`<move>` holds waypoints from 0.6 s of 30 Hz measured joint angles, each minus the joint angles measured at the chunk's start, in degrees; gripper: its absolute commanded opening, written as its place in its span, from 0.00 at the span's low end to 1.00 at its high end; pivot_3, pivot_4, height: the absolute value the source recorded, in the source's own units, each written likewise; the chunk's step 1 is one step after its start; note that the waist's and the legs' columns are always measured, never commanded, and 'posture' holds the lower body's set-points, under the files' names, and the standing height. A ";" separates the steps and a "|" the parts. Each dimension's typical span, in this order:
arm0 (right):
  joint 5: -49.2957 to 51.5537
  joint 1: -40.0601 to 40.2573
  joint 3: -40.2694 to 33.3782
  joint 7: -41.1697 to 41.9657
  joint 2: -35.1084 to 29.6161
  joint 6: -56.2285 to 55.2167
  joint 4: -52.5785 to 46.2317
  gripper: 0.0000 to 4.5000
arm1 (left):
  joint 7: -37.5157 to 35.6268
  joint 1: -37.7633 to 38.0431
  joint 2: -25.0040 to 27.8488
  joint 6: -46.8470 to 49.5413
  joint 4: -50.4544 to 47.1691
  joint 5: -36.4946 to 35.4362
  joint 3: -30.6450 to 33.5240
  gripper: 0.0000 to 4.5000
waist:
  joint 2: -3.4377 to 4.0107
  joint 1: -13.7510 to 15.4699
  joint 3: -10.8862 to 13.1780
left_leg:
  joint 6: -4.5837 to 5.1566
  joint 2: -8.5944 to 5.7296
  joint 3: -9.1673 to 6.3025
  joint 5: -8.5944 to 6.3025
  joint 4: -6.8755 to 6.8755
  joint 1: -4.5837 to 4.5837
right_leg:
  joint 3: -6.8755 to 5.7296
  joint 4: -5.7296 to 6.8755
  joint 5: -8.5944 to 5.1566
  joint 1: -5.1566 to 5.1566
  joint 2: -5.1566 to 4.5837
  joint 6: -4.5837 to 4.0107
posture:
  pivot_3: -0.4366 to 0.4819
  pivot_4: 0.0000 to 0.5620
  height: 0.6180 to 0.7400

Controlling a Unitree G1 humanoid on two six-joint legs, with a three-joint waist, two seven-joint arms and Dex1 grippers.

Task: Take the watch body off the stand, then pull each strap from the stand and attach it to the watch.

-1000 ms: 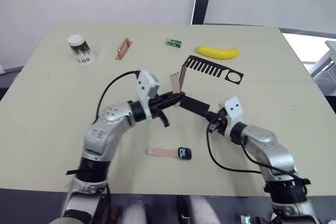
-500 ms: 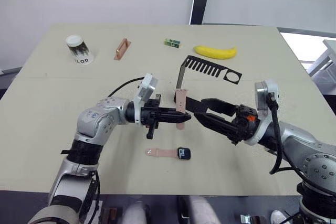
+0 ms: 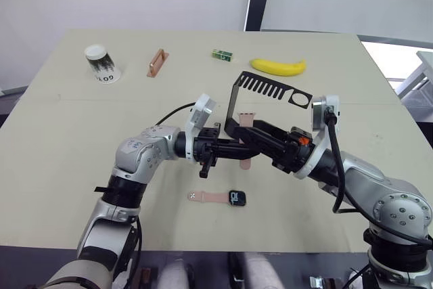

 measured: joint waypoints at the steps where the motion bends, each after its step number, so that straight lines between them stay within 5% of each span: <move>1: 0.00 0.00 0.19 0.00 0.00 -0.10 0.00 0.71 | 0.21 0.04 0.00 0.09 -0.09 0.00 0.00 0.00 | 0.00 -0.01 0.00 | 0.00 0.00 0.00 0.00 0.00 0.00 | 0.00 0.00 0.00 0.00 0.00 0.00 | 0.48 0.27 1.00; 18: 3.90 0.93 0.34 0.18 -4.29 -2.26 0.00 0.71 | 0.20 0.75 0.80 1.07 -1.64 -0.14 0.12 0.00 | 0.00 -0.01 0.00 | 0.00 0.01 -0.02 0.00 -0.01 -0.02 | 0.00 -0.03 0.00 0.00 0.00 0.00 | 0.48 0.27 1.00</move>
